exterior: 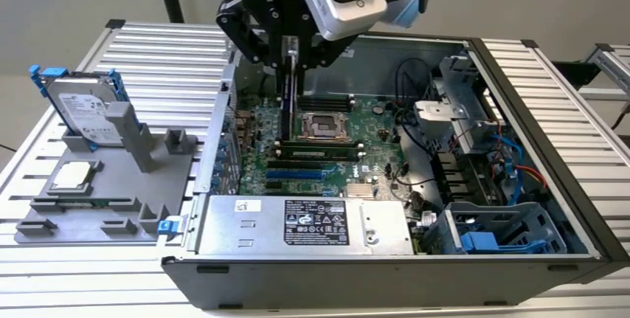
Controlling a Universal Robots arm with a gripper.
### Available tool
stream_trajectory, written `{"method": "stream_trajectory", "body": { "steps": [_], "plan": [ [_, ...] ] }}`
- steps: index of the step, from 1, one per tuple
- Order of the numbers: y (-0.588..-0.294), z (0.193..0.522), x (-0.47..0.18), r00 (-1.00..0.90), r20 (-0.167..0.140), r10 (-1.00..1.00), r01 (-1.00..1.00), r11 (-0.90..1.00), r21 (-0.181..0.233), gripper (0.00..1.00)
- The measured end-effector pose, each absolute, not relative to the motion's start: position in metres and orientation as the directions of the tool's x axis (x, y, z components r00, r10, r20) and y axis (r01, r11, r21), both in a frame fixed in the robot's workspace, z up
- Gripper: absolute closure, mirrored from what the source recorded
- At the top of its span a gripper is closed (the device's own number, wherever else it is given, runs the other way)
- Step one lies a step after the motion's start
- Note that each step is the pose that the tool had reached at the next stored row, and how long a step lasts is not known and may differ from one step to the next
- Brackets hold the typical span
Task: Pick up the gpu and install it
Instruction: 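Pick up the gpu and move the gpu toward the slot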
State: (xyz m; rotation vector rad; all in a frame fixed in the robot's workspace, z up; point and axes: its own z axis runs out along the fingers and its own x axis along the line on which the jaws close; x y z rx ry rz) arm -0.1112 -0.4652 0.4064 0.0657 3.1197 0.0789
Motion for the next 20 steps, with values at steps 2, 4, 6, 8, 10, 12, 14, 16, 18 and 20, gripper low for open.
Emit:
{"method": "stream_trajectory", "body": {
  "steps": [2,4,6,8,10,12,14,16,18,20],
  "plan": [
    [-0.465,0.406,-0.107,-0.999,-0.019,0.043,0.042,0.998,0.051,1.00],
    [-0.465,0.406,-0.103,-0.999,-0.019,0.043,0.042,0.998,0.051,1.00],
    [-0.465,0.406,-0.099,-0.999,-0.019,0.043,0.041,0.998,0.051,1.00],
    [-0.465,0.406,-0.094,-0.999,-0.019,0.043,0.042,0.998,0.051,1.00],
    [-0.465,0.406,-0.090,-0.999,-0.019,0.043,0.042,0.998,0.051,1.00],
    [-0.465,0.406,-0.085,-0.999,-0.019,0.043,0.042,0.998,0.051,1.00],
    [-0.465,0.406,-0.081,-0.999,-0.019,0.043,0.042,0.998,0.051,1.00],
    [-0.465,0.406,-0.076,-0.999,-0.019,0.043,0.042,0.998,0.051,1.00],
    [-0.465,0.406,-0.072,-0.999,-0.019,0.043,0.042,0.998,0.051,1.00],
    [-0.465,0.406,-0.068,-0.999,-0.019,0.043,0.042,0.998,0.051,1.00]
  ]
}}
